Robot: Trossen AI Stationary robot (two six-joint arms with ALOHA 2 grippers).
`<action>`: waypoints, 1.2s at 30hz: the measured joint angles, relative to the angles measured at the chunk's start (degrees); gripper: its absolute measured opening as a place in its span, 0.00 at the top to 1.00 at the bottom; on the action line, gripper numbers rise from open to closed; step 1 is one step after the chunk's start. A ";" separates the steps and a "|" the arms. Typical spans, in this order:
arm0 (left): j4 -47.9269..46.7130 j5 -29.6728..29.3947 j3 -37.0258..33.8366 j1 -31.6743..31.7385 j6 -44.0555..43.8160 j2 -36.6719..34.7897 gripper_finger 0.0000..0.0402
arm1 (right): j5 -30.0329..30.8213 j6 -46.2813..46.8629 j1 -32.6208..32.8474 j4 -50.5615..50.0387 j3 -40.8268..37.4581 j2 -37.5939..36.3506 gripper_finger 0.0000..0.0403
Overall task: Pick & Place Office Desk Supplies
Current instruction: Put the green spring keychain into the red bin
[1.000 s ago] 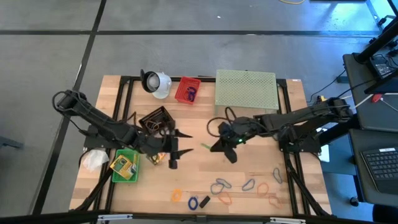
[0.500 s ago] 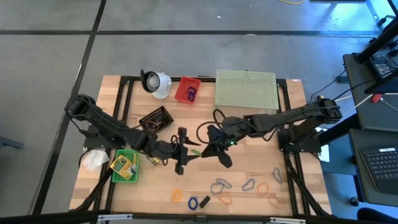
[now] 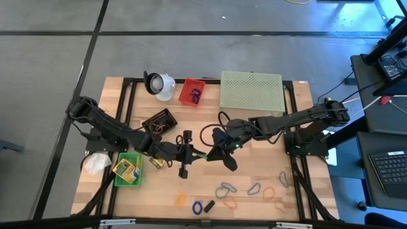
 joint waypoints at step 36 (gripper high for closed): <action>-8.71 9.07 0.07 50.14 -13.55 9.97 0.95 | 15.06 29.99 14.41 -33.30 -17.88 -8.63 0.53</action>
